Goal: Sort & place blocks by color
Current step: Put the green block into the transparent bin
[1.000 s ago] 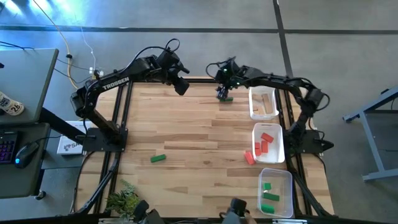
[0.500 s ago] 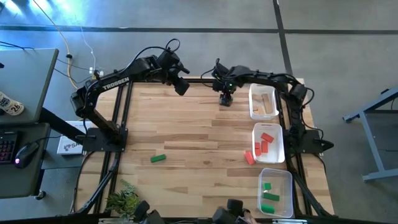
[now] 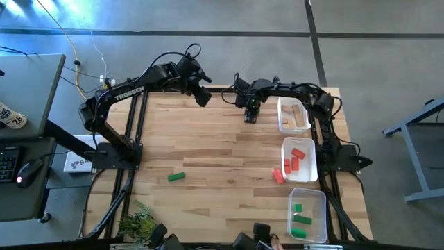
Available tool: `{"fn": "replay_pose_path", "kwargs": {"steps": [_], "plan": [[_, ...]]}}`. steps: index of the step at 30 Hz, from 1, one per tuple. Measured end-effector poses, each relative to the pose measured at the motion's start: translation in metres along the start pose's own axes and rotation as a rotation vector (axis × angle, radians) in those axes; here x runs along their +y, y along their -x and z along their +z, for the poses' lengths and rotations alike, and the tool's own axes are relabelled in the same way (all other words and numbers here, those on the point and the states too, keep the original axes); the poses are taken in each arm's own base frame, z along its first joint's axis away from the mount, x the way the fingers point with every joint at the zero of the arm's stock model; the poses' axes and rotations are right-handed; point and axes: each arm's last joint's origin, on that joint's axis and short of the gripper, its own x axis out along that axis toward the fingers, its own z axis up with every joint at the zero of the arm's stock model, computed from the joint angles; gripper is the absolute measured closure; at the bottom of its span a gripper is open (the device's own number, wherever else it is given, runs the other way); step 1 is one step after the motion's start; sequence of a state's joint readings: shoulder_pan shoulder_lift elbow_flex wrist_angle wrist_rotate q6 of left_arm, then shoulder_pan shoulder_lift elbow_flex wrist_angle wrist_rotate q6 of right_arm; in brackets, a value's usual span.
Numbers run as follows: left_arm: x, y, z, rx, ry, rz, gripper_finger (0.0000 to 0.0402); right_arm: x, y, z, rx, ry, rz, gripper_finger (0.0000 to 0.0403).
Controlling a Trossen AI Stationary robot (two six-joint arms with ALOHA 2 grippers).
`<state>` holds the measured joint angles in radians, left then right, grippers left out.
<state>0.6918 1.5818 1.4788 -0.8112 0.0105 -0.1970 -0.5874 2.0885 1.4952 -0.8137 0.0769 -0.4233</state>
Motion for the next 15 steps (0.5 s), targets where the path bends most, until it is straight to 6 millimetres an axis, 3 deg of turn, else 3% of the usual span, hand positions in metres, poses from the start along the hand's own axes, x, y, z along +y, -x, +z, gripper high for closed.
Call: {"fn": "replay_pose_path", "kwargs": {"steps": [5, 9, 13, 15], "plan": [[0.0000, 0.0000, 0.0001, -0.001, -0.016, 0.000, 0.0241, -0.0002, -0.0024, -0.0021, 0.032, -0.052, -0.016, 0.0223], [0.0000, 0.0000, 0.0001, -0.001, -0.026, 0.000, 0.0241, 0.0001, -0.0024, -0.0019, 0.029, -0.082, -0.009, 0.0283], [0.0000, 0.0000, 0.0001, -0.001, -0.026, 0.000, 0.0241, 0.0005, -0.0017, -0.0026, 0.040, -0.134, -0.004, 0.0369], [0.0000, 0.0000, 0.0001, -0.001, -0.026, 0.000, 0.0241, 0.0009, 0.0002, -0.0039, 0.063, -0.156, 0.004, 0.0376]]}}
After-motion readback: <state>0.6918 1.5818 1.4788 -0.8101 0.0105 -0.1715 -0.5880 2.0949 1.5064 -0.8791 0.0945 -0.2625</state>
